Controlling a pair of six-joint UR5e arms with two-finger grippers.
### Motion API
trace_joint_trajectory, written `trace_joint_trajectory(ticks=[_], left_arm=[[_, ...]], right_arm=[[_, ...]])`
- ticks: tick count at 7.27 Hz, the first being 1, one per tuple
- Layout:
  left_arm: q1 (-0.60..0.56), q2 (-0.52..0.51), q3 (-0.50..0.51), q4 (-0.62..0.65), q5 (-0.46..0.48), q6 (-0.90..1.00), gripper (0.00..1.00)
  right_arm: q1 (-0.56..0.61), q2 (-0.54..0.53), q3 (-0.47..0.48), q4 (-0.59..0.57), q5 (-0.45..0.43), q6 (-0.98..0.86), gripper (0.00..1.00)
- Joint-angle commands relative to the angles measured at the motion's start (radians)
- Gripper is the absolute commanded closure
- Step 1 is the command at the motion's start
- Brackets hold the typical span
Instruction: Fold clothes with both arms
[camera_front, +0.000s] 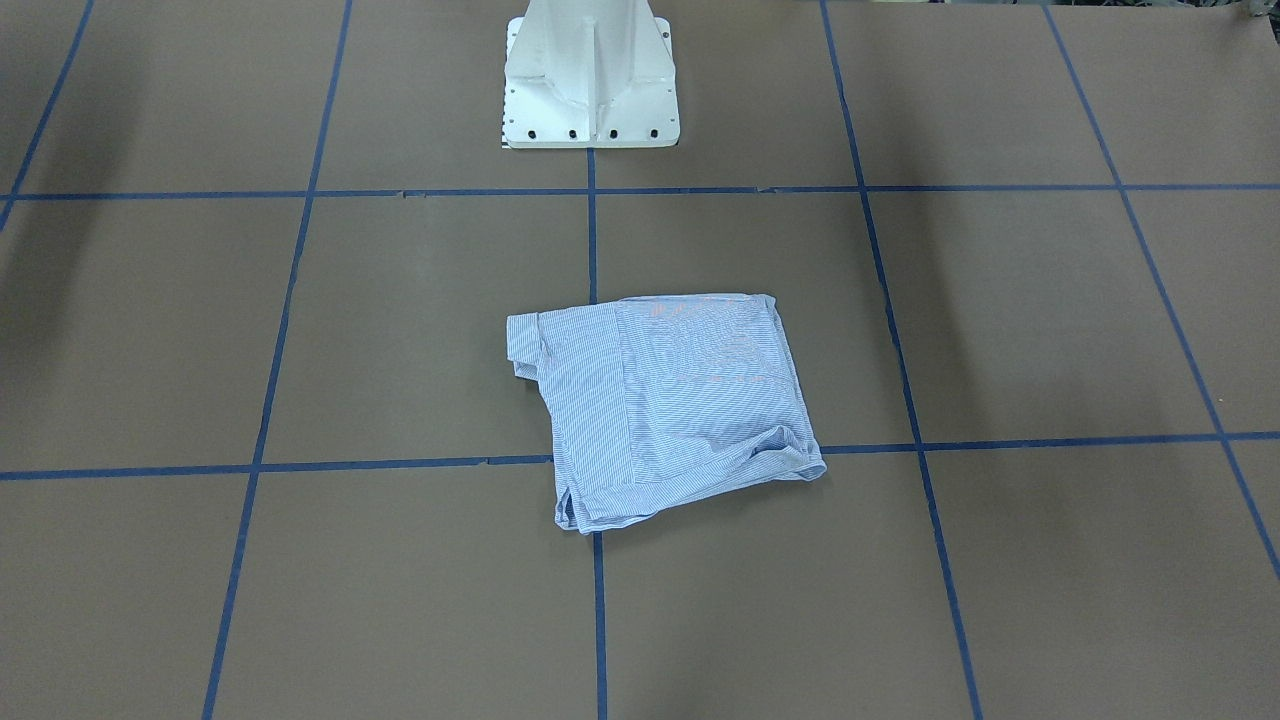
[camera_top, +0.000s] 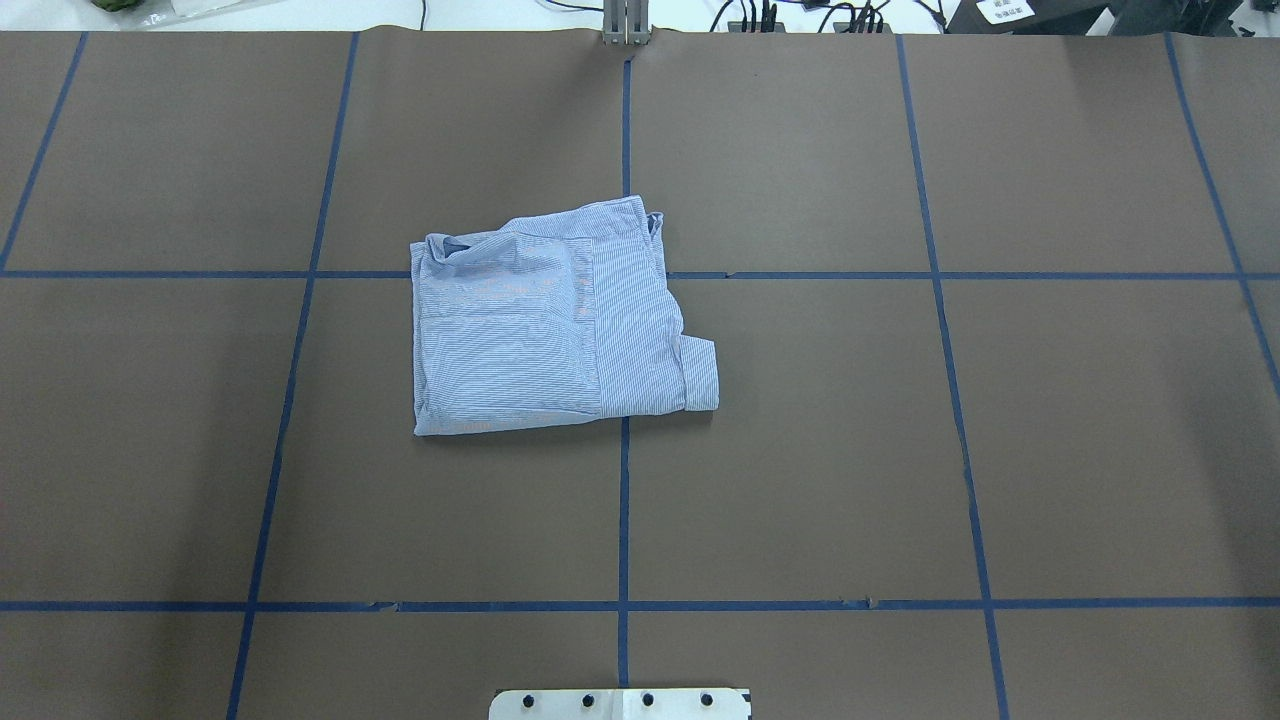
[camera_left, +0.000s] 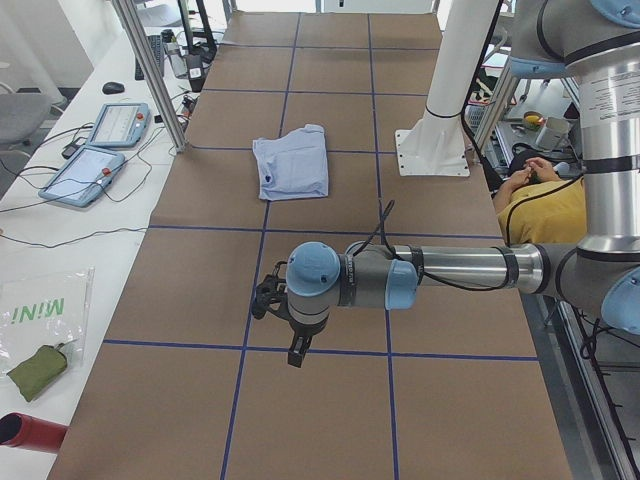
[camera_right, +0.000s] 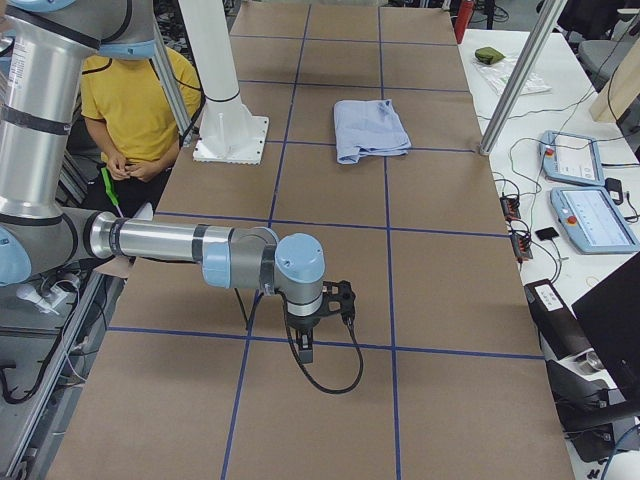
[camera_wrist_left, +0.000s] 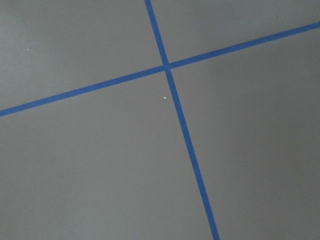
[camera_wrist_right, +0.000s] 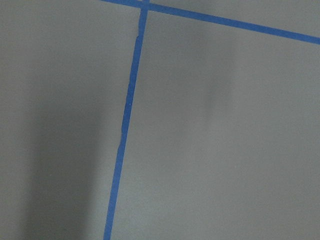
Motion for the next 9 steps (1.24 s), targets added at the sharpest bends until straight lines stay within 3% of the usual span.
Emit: trace_joint_trajectory(ticks=[1,9], left_arm=[[0.000,0.001,0.001,-0.001,0.000,-0.002,0.00],[0.000,0.001,0.024,0.001,0.000,-0.003,0.00]], right_arm=[[0.000,0.001,0.000,0.000,0.000,0.001,0.00],[0.000,-0.001,0.002,0.000,0.011,-0.002,0.00]])
